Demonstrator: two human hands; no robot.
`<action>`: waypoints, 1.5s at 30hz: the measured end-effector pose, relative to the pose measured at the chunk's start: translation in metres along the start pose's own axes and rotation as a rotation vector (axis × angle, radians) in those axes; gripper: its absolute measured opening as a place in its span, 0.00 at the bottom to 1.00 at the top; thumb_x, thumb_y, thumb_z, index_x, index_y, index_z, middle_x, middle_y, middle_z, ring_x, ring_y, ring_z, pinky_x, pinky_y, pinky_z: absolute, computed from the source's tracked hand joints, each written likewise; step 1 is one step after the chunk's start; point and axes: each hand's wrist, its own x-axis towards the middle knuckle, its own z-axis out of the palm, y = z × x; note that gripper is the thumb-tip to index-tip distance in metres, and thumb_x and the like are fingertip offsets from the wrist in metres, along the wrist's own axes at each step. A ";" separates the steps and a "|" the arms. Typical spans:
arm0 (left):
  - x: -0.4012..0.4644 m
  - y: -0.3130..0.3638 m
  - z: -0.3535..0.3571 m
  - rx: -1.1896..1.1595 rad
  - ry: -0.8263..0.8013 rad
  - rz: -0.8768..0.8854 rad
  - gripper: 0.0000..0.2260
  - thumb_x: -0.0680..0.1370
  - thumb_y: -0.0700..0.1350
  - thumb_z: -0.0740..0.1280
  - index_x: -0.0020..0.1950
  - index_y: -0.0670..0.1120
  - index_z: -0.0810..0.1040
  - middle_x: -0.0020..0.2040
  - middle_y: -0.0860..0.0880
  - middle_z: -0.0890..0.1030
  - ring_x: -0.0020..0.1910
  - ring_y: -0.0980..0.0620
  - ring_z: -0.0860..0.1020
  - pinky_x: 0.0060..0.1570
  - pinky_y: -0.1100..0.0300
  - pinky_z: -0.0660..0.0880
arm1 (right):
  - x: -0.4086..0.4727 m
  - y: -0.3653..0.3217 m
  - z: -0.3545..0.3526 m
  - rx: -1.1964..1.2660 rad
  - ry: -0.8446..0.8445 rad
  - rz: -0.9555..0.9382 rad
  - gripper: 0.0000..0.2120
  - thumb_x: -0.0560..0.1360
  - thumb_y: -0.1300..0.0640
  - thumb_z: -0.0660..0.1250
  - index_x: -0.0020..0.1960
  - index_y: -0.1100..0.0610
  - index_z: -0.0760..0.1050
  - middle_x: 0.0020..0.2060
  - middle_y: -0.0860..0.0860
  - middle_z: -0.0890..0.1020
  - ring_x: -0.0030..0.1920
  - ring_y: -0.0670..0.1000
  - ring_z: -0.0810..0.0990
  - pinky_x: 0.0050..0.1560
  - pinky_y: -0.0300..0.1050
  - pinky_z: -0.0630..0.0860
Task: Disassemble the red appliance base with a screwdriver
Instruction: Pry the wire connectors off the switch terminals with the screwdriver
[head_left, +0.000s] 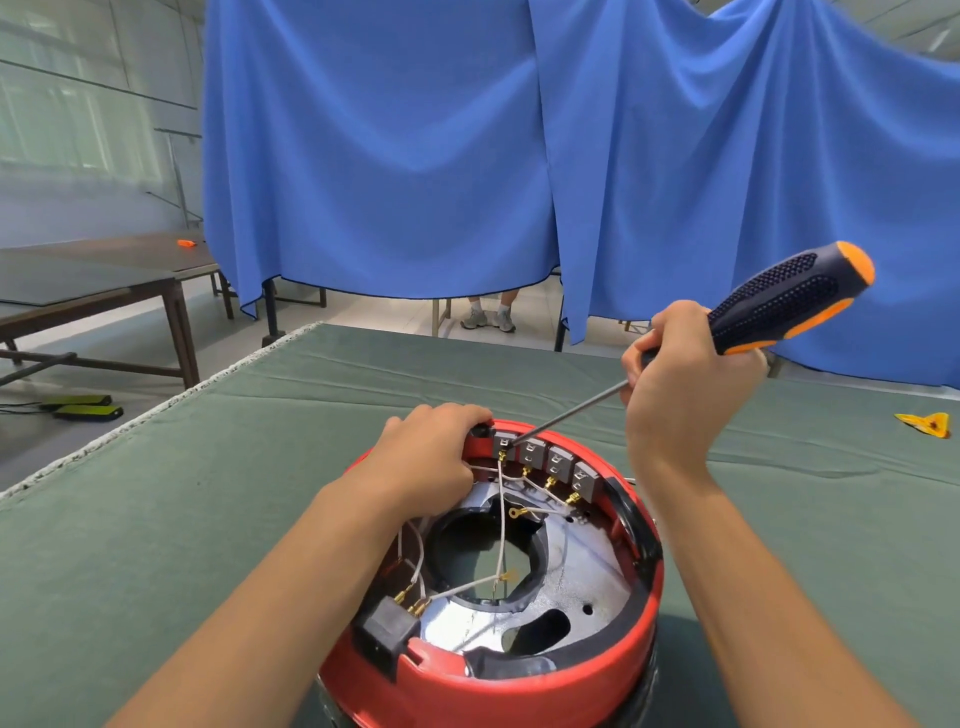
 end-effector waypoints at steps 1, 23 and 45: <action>0.000 0.000 0.000 -0.001 -0.001 0.002 0.25 0.74 0.39 0.62 0.69 0.56 0.68 0.65 0.52 0.74 0.65 0.47 0.69 0.64 0.48 0.64 | 0.002 0.000 0.001 -0.012 0.010 0.018 0.11 0.64 0.61 0.60 0.28 0.56 0.58 0.19 0.48 0.60 0.21 0.51 0.59 0.24 0.33 0.58; 0.000 0.000 0.000 -0.033 0.014 -0.007 0.25 0.74 0.37 0.62 0.69 0.54 0.69 0.65 0.52 0.74 0.65 0.48 0.69 0.65 0.47 0.65 | 0.025 0.010 -0.004 -0.040 0.093 0.126 0.09 0.62 0.60 0.60 0.28 0.58 0.60 0.18 0.48 0.61 0.21 0.50 0.59 0.24 0.33 0.57; -0.001 0.003 -0.001 0.114 -0.064 0.015 0.29 0.74 0.43 0.65 0.73 0.57 0.62 0.69 0.52 0.69 0.67 0.46 0.66 0.64 0.47 0.62 | 0.017 0.007 -0.010 0.036 0.147 0.158 0.15 0.61 0.60 0.60 0.18 0.53 0.60 0.18 0.49 0.63 0.21 0.51 0.60 0.26 0.34 0.56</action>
